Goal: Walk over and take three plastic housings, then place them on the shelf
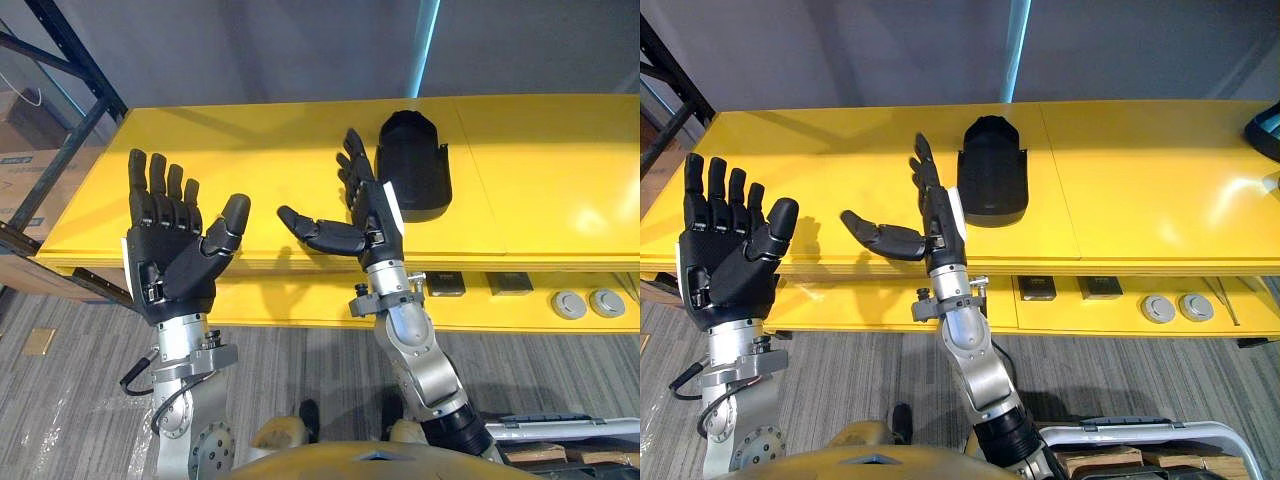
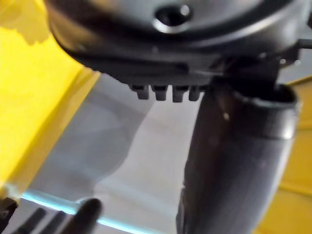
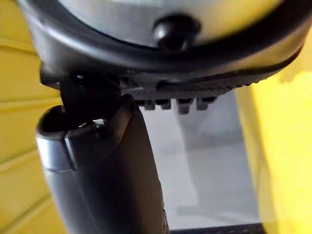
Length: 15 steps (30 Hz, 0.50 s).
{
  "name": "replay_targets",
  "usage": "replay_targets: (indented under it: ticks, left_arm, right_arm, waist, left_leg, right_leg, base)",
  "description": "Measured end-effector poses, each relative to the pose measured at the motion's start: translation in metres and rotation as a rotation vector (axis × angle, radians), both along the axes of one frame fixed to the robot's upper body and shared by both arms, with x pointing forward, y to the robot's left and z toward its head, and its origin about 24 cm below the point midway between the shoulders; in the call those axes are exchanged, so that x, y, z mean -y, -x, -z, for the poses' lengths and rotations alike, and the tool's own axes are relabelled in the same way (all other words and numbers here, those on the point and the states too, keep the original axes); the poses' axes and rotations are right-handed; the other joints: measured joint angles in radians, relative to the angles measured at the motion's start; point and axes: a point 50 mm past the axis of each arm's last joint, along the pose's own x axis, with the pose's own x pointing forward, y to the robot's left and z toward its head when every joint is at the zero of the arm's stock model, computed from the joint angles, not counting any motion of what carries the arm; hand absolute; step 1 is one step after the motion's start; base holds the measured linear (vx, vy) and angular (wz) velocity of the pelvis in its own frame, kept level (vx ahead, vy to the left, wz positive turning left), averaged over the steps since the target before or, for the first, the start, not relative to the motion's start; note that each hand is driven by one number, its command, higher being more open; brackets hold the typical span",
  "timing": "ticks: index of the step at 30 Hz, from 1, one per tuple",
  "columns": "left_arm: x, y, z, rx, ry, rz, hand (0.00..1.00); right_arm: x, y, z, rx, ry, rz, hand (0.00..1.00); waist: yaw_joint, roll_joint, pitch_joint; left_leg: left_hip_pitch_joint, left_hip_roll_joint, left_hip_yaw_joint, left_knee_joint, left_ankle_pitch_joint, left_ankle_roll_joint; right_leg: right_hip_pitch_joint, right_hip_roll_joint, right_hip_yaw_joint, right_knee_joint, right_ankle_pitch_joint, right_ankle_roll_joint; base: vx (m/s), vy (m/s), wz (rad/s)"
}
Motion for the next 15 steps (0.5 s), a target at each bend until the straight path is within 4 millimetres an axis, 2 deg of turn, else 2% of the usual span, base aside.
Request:
replay_targets:
  ticks: [2, 5, 7, 8, 10, 15]
  left_arm:
    - [0.0, 0.0, -0.001, 0.004, -0.024, 0.017, 1.0]
    - [-0.001, 0.0, -0.002, 0.02, -0.054, 0.043, 1.0]
    - [0.0, -0.001, -0.003, 0.039, -0.047, 0.074, 1.0]
    - [0.0, -0.001, -0.003, 0.042, -0.047, 0.08, 1.0]
    - [0.002, -0.001, -0.004, 0.059, -0.038, 0.111, 1.0]
    - [0.016, -0.005, 0.0, 0.041, -0.011, 0.193, 1.0]
  right_arm:
    - [0.006, 0.008, -0.009, 0.063, -0.026, -0.014, 1.0]
    - [0.029, 0.016, -0.014, 0.096, -0.087, 0.056, 1.0]
    - [0.059, 0.019, -0.008, 0.071, -0.076, 0.202, 1.0]
    - [0.067, 0.019, -0.005, 0.055, -0.074, 0.242, 1.0]
    - [0.096, 0.025, 0.008, -0.008, -0.064, 0.396, 1.0]
    - [0.134, 0.041, 0.022, -0.101, -0.05, 0.624, 1.0]
  waist:
    - [-0.004, -0.01, -0.01]
    - [-0.01, -0.021, -0.02]
    - [-0.018, -0.025, -0.026]
    - [-0.024, -0.027, -0.029]
    - [-0.052, -0.03, -0.041]
    - [-0.096, -0.026, -0.045]
  left_leg:
    - [0.014, 0.001, 0.006, -0.007, -0.002, -0.002]
    - [0.041, 0.003, 0.028, -0.016, -0.011, -0.001]
    - [0.062, 0.005, 0.059, -0.014, -0.026, 0.003]
    - [0.065, 0.005, 0.066, -0.014, -0.03, 0.002]
    - [0.07, 0.009, 0.101, -0.006, -0.046, 0.004]
    - [0.091, 0.03, 0.2, 0.037, -0.098, 0.001]
  right_leg:
    - [0.016, 0.008, 0.006, -0.022, 0.008, 0.0]
    - [0.036, 0.015, 0.027, -0.038, 0.011, 0.002]
    - [0.046, 0.019, 0.058, -0.046, 0.015, 0.005]
    - [0.047, 0.021, 0.066, -0.047, 0.015, 0.005]
    - [0.046, 0.026, 0.1, -0.062, 0.026, 0.009]
    - [0.043, 0.049, 0.199, -0.08, 0.047, 0.013]
  base:
    - [0.03, 0.001, -0.12]
    - [0.02, 0.004, -0.24]
    - [0.0, 0.029, -0.38]
    - [0.01, 0.036, -0.35]
    - [0.01, 0.029, -0.43]
    - [0.01, 0.021, -0.66]
